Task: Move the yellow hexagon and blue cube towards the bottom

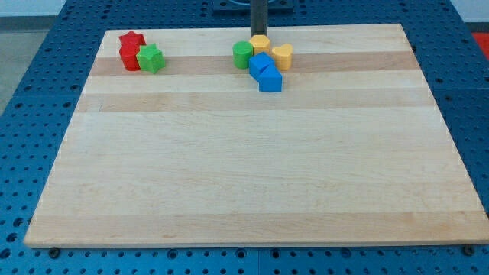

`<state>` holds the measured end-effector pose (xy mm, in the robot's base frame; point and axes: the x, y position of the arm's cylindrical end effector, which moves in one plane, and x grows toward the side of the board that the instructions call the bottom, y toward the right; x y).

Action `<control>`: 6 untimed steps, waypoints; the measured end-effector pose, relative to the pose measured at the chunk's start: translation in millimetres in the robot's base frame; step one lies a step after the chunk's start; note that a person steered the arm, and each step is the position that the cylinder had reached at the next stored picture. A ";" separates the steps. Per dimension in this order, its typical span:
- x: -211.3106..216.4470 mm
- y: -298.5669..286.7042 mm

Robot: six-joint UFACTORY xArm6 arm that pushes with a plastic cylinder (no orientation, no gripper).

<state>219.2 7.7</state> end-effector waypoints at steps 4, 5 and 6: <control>7.7 9.0; 9.7 8.1; 16.3 8.1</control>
<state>235.5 15.8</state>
